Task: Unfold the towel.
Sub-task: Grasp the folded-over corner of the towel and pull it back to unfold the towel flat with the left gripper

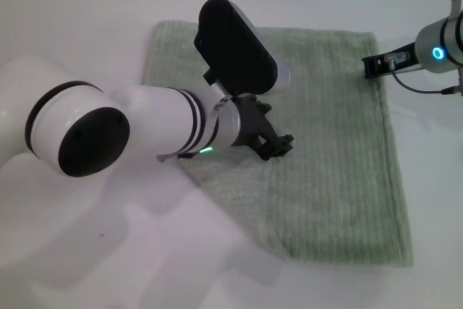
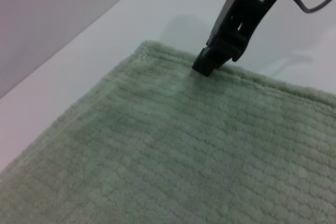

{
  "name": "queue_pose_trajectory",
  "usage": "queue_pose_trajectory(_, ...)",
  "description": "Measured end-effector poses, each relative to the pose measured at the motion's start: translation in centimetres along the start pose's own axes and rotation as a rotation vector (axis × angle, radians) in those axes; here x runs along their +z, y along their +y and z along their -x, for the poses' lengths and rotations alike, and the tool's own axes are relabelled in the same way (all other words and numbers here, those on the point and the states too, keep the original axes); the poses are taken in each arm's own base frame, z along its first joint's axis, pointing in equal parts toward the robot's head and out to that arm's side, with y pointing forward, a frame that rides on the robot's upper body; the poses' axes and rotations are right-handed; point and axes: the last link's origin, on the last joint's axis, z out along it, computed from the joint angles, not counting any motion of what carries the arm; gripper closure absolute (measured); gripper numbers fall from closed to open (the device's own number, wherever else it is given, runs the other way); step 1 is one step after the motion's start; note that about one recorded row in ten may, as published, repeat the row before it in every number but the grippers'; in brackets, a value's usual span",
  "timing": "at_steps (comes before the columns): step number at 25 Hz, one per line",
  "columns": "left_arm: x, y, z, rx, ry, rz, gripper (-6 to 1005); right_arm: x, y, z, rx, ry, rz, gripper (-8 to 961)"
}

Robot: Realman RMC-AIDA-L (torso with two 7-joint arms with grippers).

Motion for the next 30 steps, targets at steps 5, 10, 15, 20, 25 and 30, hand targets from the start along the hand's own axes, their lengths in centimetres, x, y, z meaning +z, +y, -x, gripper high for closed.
queue_pose_trajectory(5,0.1,0.02,-0.03,0.007,-0.003,0.001,417,0.01,-0.02,-0.04,0.001,0.001,0.0,954)
queue_pose_trajectory(10,0.36,-0.04,0.18,0.012,-0.016,0.001,227,0.03,-0.04,-0.09,0.001,0.002,0.0,954)
queue_pose_trajectory(15,0.43,-0.06,0.31,0.012,-0.021,0.001,202,0.06,-0.06,-0.15,0.002,0.004,-0.001,953)
queue_pose_trajectory(20,0.6,-0.02,0.54,0.017,-0.032,0.004,198,0.06,-0.07,-0.16,0.002,0.004,-0.001,953)
queue_pose_trajectory(25,0.63,0.07,0.51,0.021,-0.033,0.006,200,0.06,-0.08,-0.19,0.003,0.005,-0.001,954)
queue_pose_trajectory(30,0.59,0.04,0.42,0.028,-0.032,0.003,202,0.08,-0.1,-0.3,0.004,0.009,0.0,954)
